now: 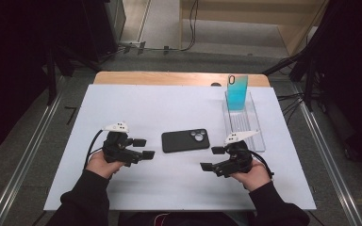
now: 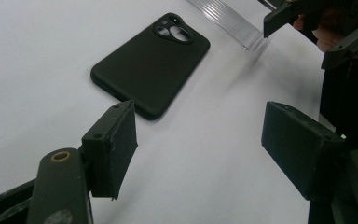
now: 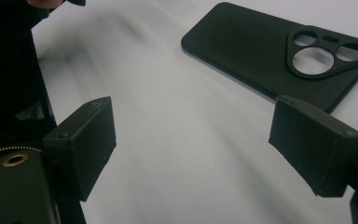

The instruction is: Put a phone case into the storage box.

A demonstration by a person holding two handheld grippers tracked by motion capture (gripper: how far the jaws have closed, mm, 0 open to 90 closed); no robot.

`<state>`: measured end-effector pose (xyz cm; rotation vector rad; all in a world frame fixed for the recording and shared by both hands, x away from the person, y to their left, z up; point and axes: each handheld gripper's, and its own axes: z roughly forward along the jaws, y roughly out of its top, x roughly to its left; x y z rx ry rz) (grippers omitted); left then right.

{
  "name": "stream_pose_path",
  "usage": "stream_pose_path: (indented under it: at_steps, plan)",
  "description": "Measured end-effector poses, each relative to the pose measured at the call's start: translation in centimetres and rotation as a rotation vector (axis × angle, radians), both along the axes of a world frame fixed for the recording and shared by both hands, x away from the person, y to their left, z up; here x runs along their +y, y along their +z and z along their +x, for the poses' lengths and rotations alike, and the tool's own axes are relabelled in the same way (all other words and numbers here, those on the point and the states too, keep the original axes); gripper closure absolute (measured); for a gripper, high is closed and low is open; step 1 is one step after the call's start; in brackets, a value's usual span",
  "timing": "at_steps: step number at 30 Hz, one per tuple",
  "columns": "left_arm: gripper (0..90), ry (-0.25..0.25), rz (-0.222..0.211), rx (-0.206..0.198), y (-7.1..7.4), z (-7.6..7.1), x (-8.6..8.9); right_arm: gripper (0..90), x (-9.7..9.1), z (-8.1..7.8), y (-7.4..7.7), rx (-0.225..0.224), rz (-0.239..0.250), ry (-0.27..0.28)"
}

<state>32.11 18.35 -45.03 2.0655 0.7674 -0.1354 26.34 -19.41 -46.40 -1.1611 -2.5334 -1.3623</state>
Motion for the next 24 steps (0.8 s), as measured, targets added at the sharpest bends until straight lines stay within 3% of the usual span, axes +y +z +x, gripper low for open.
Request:
stream_pose_path:
  at_steps: [3, 8, 12, 19, 24]
  plan:
    - [26.1, 0.007, 0.005, -0.013, 0.0, 0.5, -0.3, 13.0, 0.0, 0.0, -0.3, 0.007, -0.006, 0.005]
    - [19.5, -0.031, -0.013, -0.036, 0.2, 1.6, -0.8, 13.0, -0.2, -0.2, -0.4, 0.011, -0.008, 0.011]
    - [0.0, -0.068, -0.023, -0.043, 0.3, 2.3, -1.2, 13.0, -0.4, -0.3, -0.4, 0.006, -0.004, 0.015]
    - [0.0, -0.093, 0.010, -0.076, 0.7, 2.6, -2.1, 13.0, -0.9, -0.4, -0.5, 0.001, 0.007, 0.011]
    - [0.4, -0.113, -0.009, -0.085, 0.7, 3.1, -2.6, 13.0, -1.1, -0.5, -0.7, 0.001, 0.009, 0.018]
